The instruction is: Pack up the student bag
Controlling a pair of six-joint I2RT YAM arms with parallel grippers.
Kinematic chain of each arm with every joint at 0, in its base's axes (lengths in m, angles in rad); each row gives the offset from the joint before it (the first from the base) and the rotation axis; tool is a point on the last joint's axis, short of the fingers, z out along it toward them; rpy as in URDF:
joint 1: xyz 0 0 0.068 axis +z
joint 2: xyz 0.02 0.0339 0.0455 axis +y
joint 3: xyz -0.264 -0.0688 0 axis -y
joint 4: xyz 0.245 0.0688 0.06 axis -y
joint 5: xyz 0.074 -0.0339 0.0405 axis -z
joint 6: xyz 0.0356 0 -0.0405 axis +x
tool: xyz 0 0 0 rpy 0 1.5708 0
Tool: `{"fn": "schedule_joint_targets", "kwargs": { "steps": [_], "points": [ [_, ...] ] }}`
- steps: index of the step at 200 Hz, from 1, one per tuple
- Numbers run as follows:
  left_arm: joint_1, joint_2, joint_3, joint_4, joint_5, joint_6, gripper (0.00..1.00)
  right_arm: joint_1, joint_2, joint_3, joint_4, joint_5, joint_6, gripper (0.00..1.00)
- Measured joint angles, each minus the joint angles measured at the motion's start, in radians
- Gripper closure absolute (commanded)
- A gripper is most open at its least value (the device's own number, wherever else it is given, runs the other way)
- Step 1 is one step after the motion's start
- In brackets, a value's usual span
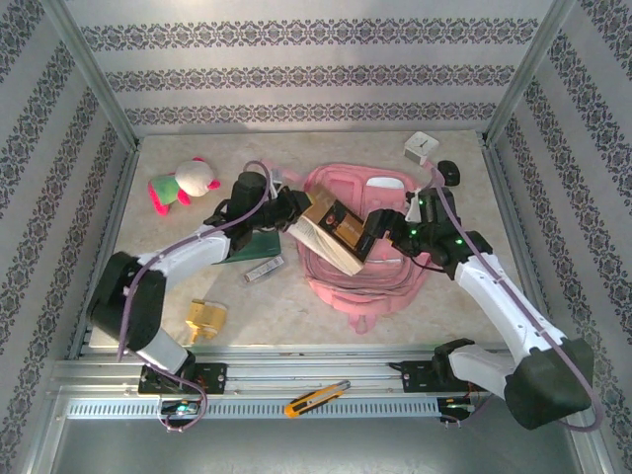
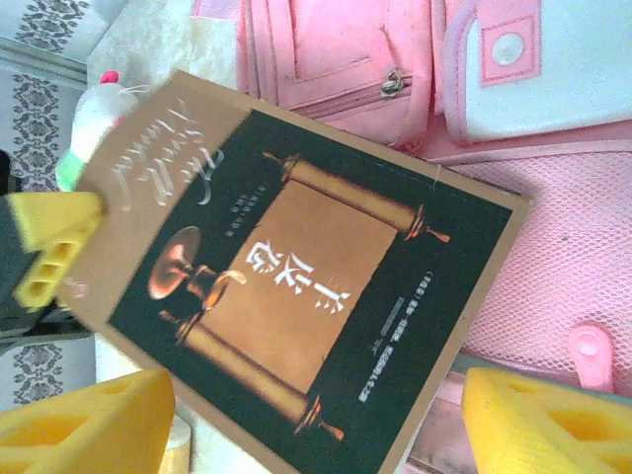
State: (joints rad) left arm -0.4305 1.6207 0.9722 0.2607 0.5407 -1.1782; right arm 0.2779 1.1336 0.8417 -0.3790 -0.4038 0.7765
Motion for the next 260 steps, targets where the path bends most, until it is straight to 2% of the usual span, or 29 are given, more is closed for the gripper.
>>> {"fn": "schedule_joint_targets", "kwargs": {
  "steps": [25,58,75,131,194,218,237,260],
  "points": [
    [0.04,0.003,0.017,-0.051,0.03,0.058,0.89,0.002,0.038,0.0,0.064,0.012,0.012,0.22],
    [0.051,0.003,0.065,-0.141,0.034,0.158,0.87,0.002,0.15,0.0,0.115,0.005,0.04,0.23],
    [0.057,0.006,0.08,-0.199,0.024,0.208,0.81,0.002,0.21,0.0,0.125,-0.005,0.082,0.22],
    [0.08,0.075,0.141,-0.416,-0.056,0.376,0.88,0.002,0.288,-0.047,0.239,-0.044,0.21,0.22],
    [0.092,0.177,0.154,-0.464,-0.083,0.475,0.9,0.002,0.357,-0.067,0.357,-0.086,0.263,0.22],
    [0.092,0.185,0.169,-0.477,-0.087,0.495,0.9,0.017,0.406,-0.067,0.44,-0.121,0.288,0.26],
    [0.092,0.186,0.174,-0.483,-0.089,0.499,0.89,0.041,0.431,-0.067,0.494,-0.142,0.305,0.35],
    [0.092,0.187,0.176,-0.49,-0.093,0.504,0.72,0.056,0.447,-0.067,0.537,-0.156,0.32,0.54]
  ]
}}
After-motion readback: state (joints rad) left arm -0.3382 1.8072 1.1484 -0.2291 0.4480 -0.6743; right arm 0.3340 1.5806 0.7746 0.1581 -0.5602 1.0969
